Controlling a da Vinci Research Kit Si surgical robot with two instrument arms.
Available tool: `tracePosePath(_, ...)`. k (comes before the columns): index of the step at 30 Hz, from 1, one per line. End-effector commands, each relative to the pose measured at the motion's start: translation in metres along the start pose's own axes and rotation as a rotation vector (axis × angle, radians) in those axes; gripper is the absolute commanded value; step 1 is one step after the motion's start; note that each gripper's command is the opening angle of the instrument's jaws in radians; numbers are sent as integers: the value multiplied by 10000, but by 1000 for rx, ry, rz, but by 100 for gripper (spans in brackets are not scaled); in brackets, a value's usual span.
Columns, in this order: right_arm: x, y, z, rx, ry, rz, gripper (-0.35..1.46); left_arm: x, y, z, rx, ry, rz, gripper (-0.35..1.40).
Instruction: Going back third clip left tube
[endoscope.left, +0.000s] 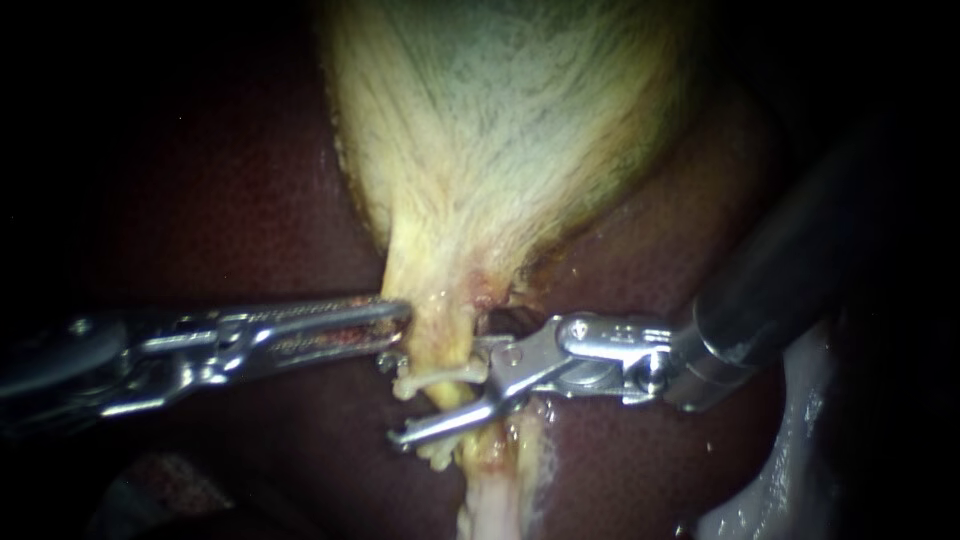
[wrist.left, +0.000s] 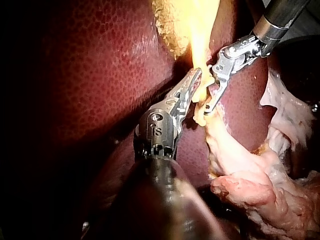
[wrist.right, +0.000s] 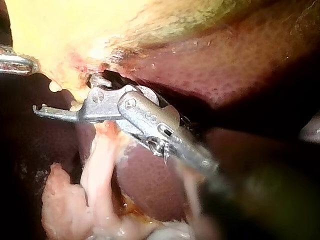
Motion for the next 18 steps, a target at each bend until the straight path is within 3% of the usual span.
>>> tracePosePath(1,-1,1,-4,-2,1,2,60,0,0,0,0,0,1,-35)
tracePosePath(5,-5,-2,-17,4,0,1,60,1,1,-3,1,0,1,-35)
tracePosePath(15,-10,-34,-80,-18,3,-18,60,1,6,-1,3,1,1,-35)
tracePosePath(18,-7,-39,-104,-30,-17,-47,60,0,6,-1,3,1,1,-35)
